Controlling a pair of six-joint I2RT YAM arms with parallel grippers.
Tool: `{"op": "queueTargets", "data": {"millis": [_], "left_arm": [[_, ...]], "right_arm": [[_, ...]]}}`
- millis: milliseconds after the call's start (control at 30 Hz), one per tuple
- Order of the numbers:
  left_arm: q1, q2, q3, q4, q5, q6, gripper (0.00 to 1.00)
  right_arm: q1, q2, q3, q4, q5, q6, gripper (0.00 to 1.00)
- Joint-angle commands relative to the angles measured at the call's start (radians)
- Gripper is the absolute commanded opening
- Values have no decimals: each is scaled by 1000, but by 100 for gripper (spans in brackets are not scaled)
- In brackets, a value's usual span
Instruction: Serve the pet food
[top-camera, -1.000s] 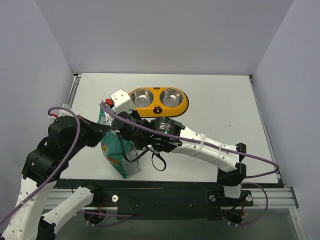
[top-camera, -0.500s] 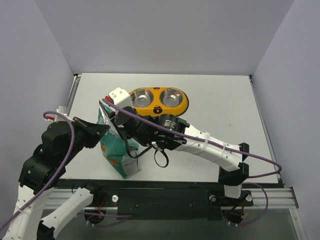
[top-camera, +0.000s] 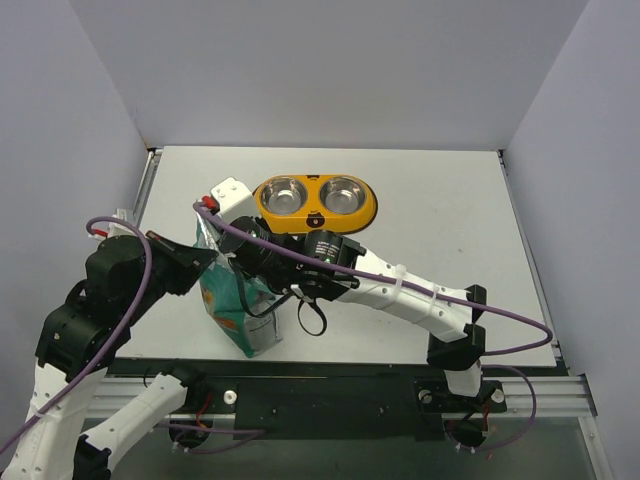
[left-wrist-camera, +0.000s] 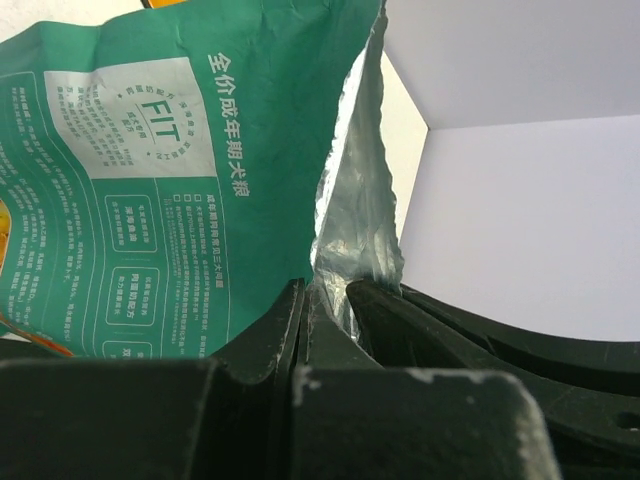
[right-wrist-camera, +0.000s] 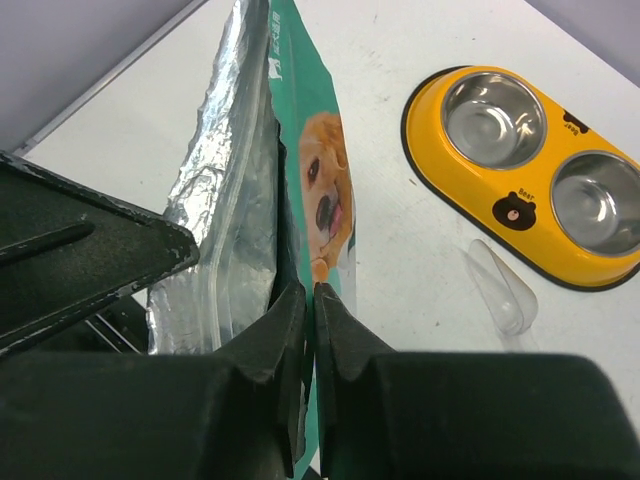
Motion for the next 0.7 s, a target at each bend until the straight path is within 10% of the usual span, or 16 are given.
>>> {"op": "queueTargets", "data": {"millis": [0, 133, 367, 667], "left_arm": [[-1, 17, 53, -89, -50, -4, 0], [-1, 28, 61, -72, -56, -2, 2], [-1, 43, 41, -14, -42, 39, 40], [-1, 66, -13, 11, -21, 86, 49]], "right_arm": [[16, 38, 87, -29, 45, -35, 0], [50, 41, 124, -26, 61, -68, 0], [50, 17, 105, 15, 36, -43, 0], [51, 5, 72, 30, 29, -51, 0]]}}
